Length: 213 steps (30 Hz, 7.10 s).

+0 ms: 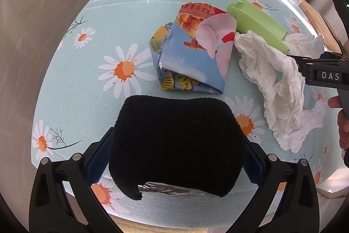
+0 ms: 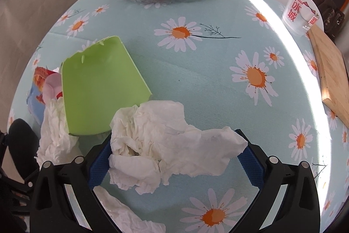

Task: Collect trash
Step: 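Grasp the black cloth with the left tool while the right tool grasps the white tissues, then carry the black cloth and white tissues up over the bin with both tools, then open both tools to drop the cloth and tissues into the bin, then move back to the table and grasp the remaining white tissue with the right tool, then grasp the colourful snack wrapper with the left tool while the right tool holds the tissue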

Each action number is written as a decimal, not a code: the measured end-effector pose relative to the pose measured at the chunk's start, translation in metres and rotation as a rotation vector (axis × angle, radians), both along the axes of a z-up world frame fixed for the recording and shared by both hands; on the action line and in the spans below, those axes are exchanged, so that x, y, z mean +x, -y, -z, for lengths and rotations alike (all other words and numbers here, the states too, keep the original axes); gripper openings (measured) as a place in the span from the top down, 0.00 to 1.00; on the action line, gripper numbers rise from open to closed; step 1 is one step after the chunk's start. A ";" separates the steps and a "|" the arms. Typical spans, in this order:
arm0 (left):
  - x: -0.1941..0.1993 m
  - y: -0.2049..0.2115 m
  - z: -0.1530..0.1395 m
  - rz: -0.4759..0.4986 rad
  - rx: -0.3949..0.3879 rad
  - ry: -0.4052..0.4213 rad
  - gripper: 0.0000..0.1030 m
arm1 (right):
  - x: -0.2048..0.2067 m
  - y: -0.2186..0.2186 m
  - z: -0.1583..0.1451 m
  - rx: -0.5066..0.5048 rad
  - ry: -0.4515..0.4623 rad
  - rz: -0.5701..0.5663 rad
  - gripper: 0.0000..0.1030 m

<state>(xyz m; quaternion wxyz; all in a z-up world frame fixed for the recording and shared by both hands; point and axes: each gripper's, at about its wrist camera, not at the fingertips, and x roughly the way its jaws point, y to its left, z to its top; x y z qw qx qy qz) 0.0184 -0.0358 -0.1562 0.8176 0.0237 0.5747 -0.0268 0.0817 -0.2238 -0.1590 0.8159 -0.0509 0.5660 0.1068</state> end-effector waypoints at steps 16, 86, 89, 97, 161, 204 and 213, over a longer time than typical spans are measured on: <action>-0.005 -0.032 -0.016 0.093 -0.037 -0.012 0.33 | -0.015 0.029 -0.030 0.091 -0.014 0.082 0.69; 0.268 -0.006 -0.254 0.622 -0.158 0.368 0.33 | 0.103 -0.022 -0.299 0.014 0.581 0.321 0.68; 0.287 0.005 -0.249 0.648 -0.165 0.350 0.33 | 0.119 -0.025 -0.292 0.014 0.562 0.319 0.68; 0.335 0.027 -0.218 0.709 -0.143 0.288 0.33 | 0.171 -0.022 -0.263 0.021 0.490 0.316 0.67; 0.146 -0.039 -0.128 0.310 -0.117 0.187 0.06 | 0.010 0.037 -0.174 -0.011 0.319 0.179 0.15; 0.091 -0.054 -0.061 0.514 -0.116 0.036 0.06 | -0.089 -0.047 -0.061 0.171 0.012 0.007 0.82; 0.084 -0.028 -0.050 0.476 -0.184 0.037 0.06 | -0.083 -0.027 -0.105 0.169 0.055 -0.089 0.82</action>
